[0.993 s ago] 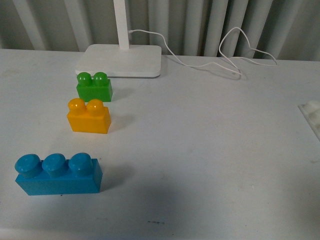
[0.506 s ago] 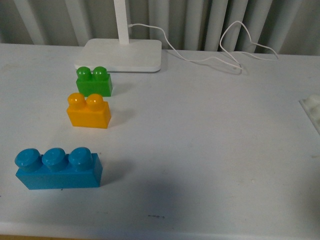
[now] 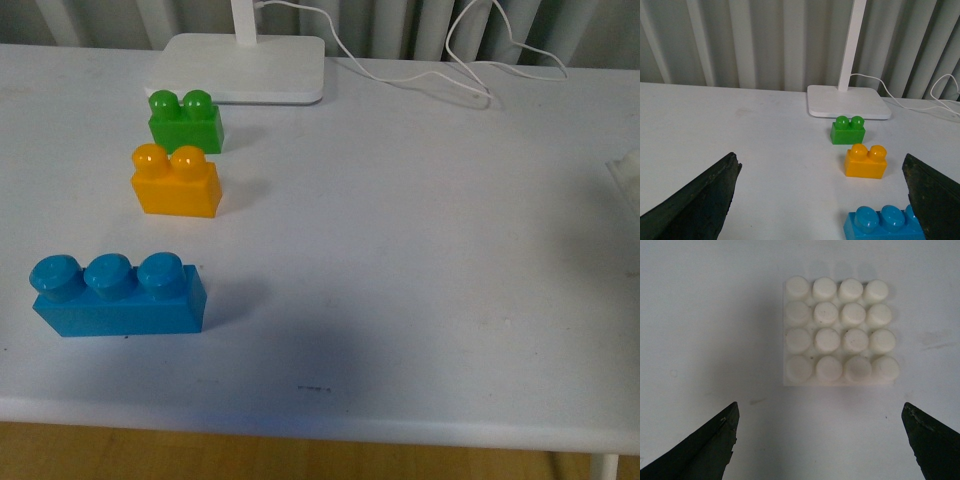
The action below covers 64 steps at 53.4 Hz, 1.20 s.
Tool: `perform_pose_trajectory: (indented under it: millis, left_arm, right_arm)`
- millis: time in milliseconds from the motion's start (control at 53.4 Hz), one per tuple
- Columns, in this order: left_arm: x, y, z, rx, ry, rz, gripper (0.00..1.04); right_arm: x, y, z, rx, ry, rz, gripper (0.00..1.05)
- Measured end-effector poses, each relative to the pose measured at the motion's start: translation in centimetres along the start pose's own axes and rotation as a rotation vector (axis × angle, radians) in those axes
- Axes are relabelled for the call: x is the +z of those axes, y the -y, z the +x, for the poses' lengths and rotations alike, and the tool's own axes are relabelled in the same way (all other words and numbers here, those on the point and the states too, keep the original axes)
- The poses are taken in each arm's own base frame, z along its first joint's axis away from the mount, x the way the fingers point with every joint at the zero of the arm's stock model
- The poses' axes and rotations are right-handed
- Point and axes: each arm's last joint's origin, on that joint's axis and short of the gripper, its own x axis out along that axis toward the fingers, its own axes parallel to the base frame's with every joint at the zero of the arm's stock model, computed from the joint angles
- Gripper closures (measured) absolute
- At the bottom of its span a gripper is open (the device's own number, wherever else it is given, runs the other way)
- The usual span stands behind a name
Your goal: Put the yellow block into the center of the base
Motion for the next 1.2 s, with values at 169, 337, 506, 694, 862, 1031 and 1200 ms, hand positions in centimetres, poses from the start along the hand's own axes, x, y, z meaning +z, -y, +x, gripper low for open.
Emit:
perform_pose_trajectory:
  millis: [169,337,506,694,862,1031,1200]
  left_arm:
    - [0.0,0.0,0.0,0.000,0.000,0.000,0.06]
    - [0.0,0.0,0.0,0.000,0.000,0.000,0.06]
    - [0.0,0.0,0.0,0.000,0.000,0.000,0.06]
    - [0.0,0.0,0.0,0.000,0.000,0.000,0.06]
    - [0.0,0.0,0.0,0.000,0.000,0.000,0.06]
    - [0.0,0.0,0.0,0.000,0.000,0.000,0.06]
    - [0.0,0.0,0.0,0.000,0.000,0.000,0.06]
  right_arm:
    - [3.5,-0.3,4.8,-0.053,-0.127,-0.030,0.09]
    - [4.5,0.2,8.4,-0.098,-0.210,-0.085,0.09]
    - [5.4,1.2,10.0,-0.125,-0.250,-0.061,0.09]
    - [5.2,2.1,11.4,-0.134,-0.301,-0.001,0.09]
    - [5.0,2.4,12.2,-0.136,-0.323,0.028,0.09]
    - [5.0,2.4,12.6,-0.123,-0.338,0.060,0.09]
    - [5.0,2.2,13.0,-0.111,-0.342,0.087,0.09]
